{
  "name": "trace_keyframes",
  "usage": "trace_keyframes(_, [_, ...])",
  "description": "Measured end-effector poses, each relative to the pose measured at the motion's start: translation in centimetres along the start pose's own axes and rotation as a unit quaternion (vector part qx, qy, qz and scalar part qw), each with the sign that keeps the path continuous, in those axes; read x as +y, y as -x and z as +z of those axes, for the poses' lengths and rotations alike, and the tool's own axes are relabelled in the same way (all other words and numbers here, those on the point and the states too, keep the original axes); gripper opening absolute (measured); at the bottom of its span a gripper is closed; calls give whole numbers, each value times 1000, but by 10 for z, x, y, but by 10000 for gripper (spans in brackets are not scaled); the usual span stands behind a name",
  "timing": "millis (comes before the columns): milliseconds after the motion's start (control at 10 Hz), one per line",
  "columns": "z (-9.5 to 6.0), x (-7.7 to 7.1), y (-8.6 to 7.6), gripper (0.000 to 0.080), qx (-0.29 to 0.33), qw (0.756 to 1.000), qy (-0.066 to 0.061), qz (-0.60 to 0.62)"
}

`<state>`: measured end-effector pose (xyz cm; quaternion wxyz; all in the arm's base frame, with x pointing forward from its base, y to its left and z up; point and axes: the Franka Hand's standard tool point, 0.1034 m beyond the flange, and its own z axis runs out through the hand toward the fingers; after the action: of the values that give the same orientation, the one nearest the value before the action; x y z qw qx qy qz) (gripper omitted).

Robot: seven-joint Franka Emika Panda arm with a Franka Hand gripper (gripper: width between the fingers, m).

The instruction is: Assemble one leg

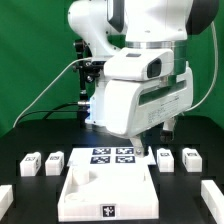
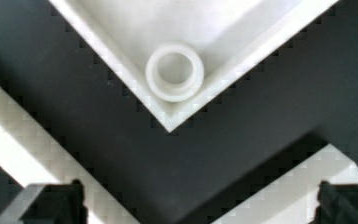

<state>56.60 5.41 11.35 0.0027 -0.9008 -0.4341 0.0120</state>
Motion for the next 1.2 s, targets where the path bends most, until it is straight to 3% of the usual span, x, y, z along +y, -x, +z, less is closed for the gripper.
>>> trace_keyframes(500, [2, -2, 0, 650, 3, 1000, 2, -2])
trace_keyframes(600, [9, -13, 4, 650, 5, 1000, 3, -8])
trace_keyframes(700, [14, -33, 17, 650, -1, 1000, -2, -13])
trace_keyframes(800, [15, -44, 32, 650, -4, 996, 0, -92])
trace_keyframes(1000, [26, -48, 59, 650, -3, 979, 4, -203])
trace_keyframes(1200, [25, -46, 59, 650, -6, 954, 6, -301])
